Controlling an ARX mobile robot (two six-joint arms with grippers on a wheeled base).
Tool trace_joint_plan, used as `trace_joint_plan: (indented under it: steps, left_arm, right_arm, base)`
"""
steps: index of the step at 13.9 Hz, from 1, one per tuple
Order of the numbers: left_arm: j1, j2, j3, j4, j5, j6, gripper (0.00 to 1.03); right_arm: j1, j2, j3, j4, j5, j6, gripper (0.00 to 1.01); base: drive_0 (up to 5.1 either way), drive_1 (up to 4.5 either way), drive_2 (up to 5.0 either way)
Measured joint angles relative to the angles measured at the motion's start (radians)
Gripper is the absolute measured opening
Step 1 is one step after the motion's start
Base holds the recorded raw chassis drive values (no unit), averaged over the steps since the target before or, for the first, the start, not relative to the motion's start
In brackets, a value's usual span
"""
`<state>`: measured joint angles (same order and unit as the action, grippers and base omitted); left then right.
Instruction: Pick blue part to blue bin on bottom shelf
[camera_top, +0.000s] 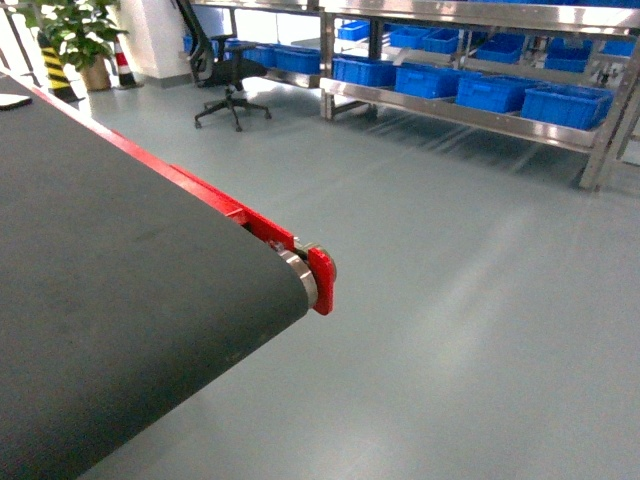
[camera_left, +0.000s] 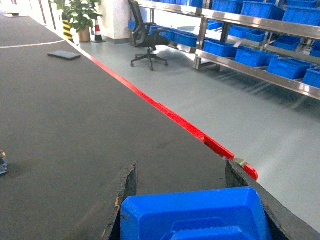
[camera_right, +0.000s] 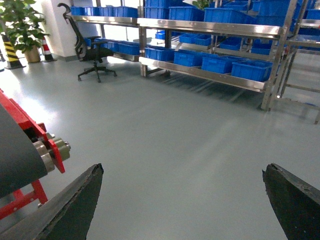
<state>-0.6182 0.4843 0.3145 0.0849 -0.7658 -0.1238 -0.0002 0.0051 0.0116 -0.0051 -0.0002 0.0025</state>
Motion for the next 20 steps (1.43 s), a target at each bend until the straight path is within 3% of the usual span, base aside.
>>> trace_joint_plan:
  steps: [20]
  left_arm:
    - [0.0,0.0,0.0,0.0,0.0,0.0,0.44]
  right_arm:
    - [0.0,0.0,0.0,0.0,0.0,0.0,0.98]
  base:
    - [-1.6,-1.57,-1.6]
